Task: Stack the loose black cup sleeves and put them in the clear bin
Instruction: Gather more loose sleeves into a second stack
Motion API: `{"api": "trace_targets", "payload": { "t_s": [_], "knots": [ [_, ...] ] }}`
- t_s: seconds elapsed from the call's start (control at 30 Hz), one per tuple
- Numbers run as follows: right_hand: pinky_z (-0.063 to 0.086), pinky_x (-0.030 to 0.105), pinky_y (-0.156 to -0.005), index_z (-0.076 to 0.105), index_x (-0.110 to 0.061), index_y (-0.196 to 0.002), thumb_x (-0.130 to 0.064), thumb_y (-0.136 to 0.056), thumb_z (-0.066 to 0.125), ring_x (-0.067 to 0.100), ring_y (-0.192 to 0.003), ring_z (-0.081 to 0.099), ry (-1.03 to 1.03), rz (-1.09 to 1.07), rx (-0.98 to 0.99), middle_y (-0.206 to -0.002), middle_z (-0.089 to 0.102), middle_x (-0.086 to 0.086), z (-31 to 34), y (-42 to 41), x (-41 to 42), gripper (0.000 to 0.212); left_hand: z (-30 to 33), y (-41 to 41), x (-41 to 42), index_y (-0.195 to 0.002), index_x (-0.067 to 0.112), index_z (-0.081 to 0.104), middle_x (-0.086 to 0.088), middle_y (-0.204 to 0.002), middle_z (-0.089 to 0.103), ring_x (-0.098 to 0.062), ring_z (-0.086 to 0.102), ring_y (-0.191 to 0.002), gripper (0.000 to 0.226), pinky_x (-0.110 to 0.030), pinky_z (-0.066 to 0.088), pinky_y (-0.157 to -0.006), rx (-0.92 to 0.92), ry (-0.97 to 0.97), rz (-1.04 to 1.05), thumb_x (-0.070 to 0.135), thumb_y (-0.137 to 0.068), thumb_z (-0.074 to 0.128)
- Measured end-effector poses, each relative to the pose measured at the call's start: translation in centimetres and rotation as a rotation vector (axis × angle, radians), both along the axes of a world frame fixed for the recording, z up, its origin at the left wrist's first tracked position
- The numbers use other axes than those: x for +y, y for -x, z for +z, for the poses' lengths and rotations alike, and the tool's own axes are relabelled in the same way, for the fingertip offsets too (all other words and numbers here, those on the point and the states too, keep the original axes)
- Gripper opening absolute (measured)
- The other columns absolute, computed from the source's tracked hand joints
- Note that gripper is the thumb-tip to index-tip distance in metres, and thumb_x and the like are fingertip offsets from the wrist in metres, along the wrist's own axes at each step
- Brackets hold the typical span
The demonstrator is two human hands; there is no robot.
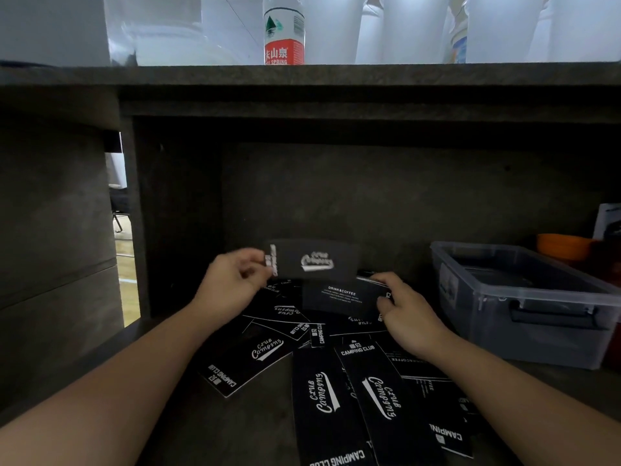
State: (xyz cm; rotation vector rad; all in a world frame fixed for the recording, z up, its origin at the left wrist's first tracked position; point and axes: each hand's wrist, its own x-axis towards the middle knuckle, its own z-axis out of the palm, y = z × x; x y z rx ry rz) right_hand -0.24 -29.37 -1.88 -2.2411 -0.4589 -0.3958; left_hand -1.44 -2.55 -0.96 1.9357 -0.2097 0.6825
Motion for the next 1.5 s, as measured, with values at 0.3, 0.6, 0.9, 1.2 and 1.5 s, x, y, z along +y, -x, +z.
{"api": "trace_targets", "payload": {
  "t_s": [0.3,0.6,0.9,1.2,1.5],
  "knots": [
    [0.04,0.016,-0.082,0.054,-0.024,-0.12,-0.022,-0.094,0.058,0.008,-0.098,0.058,0.026,-0.009,-0.051,-0.112,0.062,-0.004,-0.3,-0.2,-0.1,0.027,-0.8,-0.8,-0.7,-0.079,0.028,0.073,0.01,-0.065,0.066,-0.004,0.062,-0.065,0.03,-0.025,0.048,-0.062,0.029,-0.646,0.205,0.052,-0.09,0.059],
    [0.038,0.014,-0.087,0.055,-0.024,-0.126,-0.008,-0.095,0.053,0.007,-0.101,0.055,0.04,-0.012,-0.069,-0.112,0.062,-0.005,-0.3,-0.3,-0.2,0.035,-1.7,-2.1,3.3,-0.144,0.012,0.042,-0.016,-0.148,0.04,-0.036,0.034,-0.137,0.112,-0.045,0.033,-0.11,0.704,-0.759,0.539,0.092,-0.071,0.011],
    [0.039,0.018,-0.091,0.054,-0.024,-0.128,-0.01,-0.095,0.054,0.01,-0.105,0.055,0.058,-0.015,-0.066,-0.118,0.062,-0.001,-0.2,-0.4,-0.2,0.036,-1.1,-1.4,1.8,-0.149,0.024,0.036,-0.008,-0.155,0.034,-0.034,0.024,-0.144,0.109,-0.043,0.03,-0.114,0.692,-0.809,0.35,0.093,-0.064,0.04],
    [0.035,0.012,-0.085,0.053,-0.024,-0.128,-0.01,-0.096,0.053,0.005,-0.1,0.052,0.067,-0.012,-0.083,-0.117,0.061,-0.003,-0.2,-0.4,-0.2,0.035,-0.7,-1.1,2.4,-0.139,0.028,0.045,0.0,-0.139,0.048,-0.021,0.042,-0.131,0.118,-0.037,0.04,-0.108,0.413,-0.683,0.214,0.092,-0.041,0.06],
    [0.035,0.015,-0.088,0.054,-0.022,-0.128,-0.011,-0.095,0.054,0.011,-0.107,0.055,0.092,-0.022,-0.103,-0.12,0.062,0.001,-0.3,-0.5,-0.2,0.035,-0.1,-0.4,2.3,-0.138,0.05,0.034,0.02,-0.113,0.052,-0.004,0.036,-0.112,0.084,-0.025,0.038,-0.093,0.4,-0.772,-0.08,0.06,-0.066,0.078]
  ]
}}
